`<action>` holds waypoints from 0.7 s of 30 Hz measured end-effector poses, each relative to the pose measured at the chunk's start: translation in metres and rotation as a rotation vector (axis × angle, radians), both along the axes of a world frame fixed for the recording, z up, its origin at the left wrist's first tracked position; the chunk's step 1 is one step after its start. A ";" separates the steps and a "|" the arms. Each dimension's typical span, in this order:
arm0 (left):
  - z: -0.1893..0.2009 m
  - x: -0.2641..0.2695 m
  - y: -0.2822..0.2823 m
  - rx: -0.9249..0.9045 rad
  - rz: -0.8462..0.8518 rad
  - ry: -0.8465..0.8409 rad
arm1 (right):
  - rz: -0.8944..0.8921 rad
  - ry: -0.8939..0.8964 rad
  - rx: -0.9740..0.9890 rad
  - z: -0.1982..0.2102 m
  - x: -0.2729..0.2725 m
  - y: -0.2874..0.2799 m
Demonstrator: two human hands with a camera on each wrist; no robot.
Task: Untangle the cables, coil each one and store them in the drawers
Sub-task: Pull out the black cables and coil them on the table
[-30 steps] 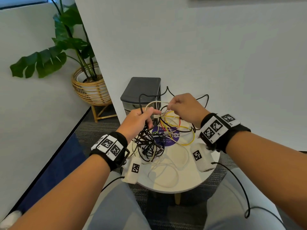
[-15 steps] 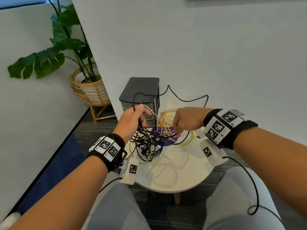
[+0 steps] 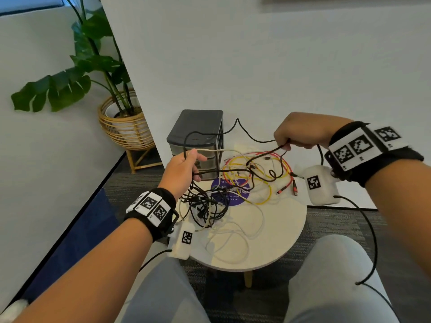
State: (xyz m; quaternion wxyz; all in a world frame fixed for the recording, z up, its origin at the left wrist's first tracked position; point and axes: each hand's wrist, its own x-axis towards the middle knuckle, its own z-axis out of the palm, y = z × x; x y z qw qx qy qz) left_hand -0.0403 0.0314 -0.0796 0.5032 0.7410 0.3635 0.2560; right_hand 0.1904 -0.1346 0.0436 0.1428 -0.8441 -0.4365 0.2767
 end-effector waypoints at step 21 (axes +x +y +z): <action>0.010 -0.008 -0.005 -0.163 -0.182 -0.041 | 0.426 0.046 -0.135 -0.067 -0.050 0.019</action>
